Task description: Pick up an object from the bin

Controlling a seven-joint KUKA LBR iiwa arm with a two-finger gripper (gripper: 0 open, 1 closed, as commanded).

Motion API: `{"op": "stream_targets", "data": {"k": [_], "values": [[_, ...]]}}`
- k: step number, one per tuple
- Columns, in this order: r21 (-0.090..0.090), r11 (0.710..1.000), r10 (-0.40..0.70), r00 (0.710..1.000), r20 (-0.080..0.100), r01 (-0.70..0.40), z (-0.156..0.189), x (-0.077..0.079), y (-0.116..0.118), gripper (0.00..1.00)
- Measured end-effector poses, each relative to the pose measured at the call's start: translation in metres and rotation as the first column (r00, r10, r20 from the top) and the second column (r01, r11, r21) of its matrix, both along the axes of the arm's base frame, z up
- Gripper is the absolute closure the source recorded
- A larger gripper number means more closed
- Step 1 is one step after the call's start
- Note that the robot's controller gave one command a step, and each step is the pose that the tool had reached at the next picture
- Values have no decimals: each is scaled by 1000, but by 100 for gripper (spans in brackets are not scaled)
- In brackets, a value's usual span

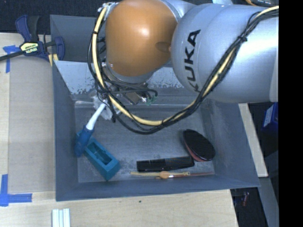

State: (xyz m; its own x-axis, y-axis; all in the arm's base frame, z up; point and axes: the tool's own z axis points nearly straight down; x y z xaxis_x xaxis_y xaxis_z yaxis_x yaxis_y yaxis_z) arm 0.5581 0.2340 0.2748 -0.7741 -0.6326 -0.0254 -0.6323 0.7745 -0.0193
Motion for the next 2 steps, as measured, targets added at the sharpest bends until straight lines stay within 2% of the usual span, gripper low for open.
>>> {"op": "stream_targets", "data": {"k": [1,2], "values": [[-3,1000,0,1000,-8,0,-5,-1,-1,100],[-5,992,128,992,-4,-128,-47,1,-1,100]]}}
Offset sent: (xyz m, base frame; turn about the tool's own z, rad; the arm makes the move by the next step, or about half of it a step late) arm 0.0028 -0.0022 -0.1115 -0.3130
